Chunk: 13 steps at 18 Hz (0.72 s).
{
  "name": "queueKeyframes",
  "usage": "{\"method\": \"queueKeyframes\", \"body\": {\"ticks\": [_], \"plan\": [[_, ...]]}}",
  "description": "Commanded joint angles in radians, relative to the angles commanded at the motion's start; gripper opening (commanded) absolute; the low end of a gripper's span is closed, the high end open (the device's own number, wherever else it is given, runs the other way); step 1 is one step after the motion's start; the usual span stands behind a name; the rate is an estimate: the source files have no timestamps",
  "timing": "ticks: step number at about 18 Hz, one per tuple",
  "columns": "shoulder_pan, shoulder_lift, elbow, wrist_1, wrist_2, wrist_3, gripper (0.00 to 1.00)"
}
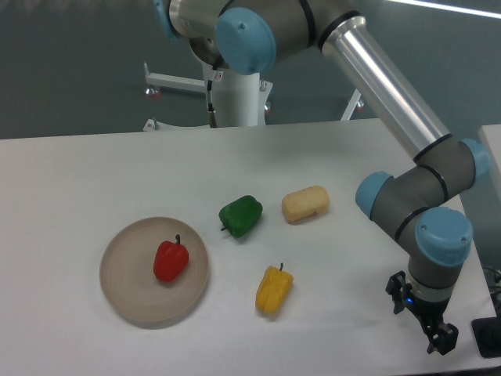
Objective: Pick up the red pepper from the plate
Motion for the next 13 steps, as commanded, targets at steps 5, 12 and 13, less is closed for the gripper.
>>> {"method": "queueKeyframes", "body": {"ticks": [5,12,13], "plan": [[-0.011,0.009,-0.012,0.0,-0.003,-0.014,1.0],[-0.041,0.116,-0.135,-0.005,-0.002,-0.107,1.0],[-0.054,0.135,-0.158,-0.006,-0.002,-0.133,1.0]]}}
